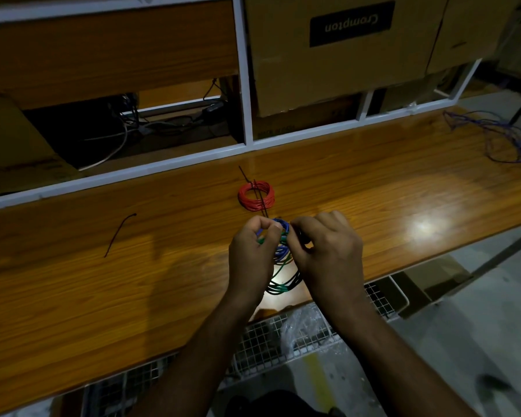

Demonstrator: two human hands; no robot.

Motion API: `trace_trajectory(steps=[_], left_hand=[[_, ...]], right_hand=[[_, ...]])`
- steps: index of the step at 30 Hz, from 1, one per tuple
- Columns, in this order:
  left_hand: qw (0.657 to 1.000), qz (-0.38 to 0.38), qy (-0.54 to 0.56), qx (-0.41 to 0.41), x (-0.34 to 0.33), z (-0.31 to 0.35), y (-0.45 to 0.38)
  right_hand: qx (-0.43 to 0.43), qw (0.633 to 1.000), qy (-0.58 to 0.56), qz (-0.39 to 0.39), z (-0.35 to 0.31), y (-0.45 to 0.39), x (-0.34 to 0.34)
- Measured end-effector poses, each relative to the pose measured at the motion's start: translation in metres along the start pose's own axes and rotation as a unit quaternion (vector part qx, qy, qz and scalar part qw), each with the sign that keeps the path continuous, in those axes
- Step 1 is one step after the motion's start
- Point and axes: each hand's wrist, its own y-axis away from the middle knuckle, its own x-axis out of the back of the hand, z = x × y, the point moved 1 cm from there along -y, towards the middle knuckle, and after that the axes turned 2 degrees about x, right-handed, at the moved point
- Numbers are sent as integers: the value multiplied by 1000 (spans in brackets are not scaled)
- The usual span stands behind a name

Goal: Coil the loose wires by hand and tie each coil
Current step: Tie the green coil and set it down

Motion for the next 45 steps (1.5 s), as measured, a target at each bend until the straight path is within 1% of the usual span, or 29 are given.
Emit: trace_trajectory(steps=[8,10,12,13,14,16,19,21,25,27,28,30,31,34,36,38,40,42,45], left_hand=[[998,-10,-40,-52,0,5,1],[997,-15,-43,-61,1,6,0],[997,-15,-46,-60,2,6,-1],[997,-12,-48,-58,3,6,-2],[997,-8,-51,-57,4,6,-2],[997,-6,-52,-59,5,7,-3],[997,-32,-34,-57,3,9,-3],[997,-51,-24,-57,1,9,-2],[997,-56,-17,-60,-2,10,-2],[996,-56,-20,-63,-1,8,-3],[996,-59,-21,-62,-1,8,-4],[997,-58,-11,-58,0,9,-4],[997,-56,4,-51,-1,10,-3],[996,-62,65,-1,-3,14,-1],[992,-69,100,28,-5,12,0],[988,-71,130,51,-4,10,0],[986,-70,137,64,-4,8,-1],[987,-63,131,67,-3,8,0],[993,-54,95,52,-4,7,0]], right_hand=[[12,1000,14,-21,1,-3,-4],[0,999,3,-34,3,-6,-5],[-44,996,-54,-58,4,-10,-1],[-84,987,-111,-76,5,-13,2],[-133,970,-180,-96,7,-15,5],[-226,918,-302,-124,11,-21,7],[-304,855,-389,-159,21,-33,6],[-319,833,-403,-203,25,-42,6],[-347,817,-366,-279,33,-51,1],[-336,810,-362,-317,36,-53,0],[-326,807,-374,-321,36,-54,0],[-313,811,-392,-301,35,-59,-1],[-307,825,-380,-285,35,-61,-2],[-284,891,-283,-211,43,-68,-16],[-274,908,-252,-191,45,-72,-22],[-228,934,-202,-188,43,-76,-26],[-181,956,-154,-171,40,-82,-29],[-183,956,-166,-158,38,-88,-29],[-228,923,-266,-157,33,-93,-27]])
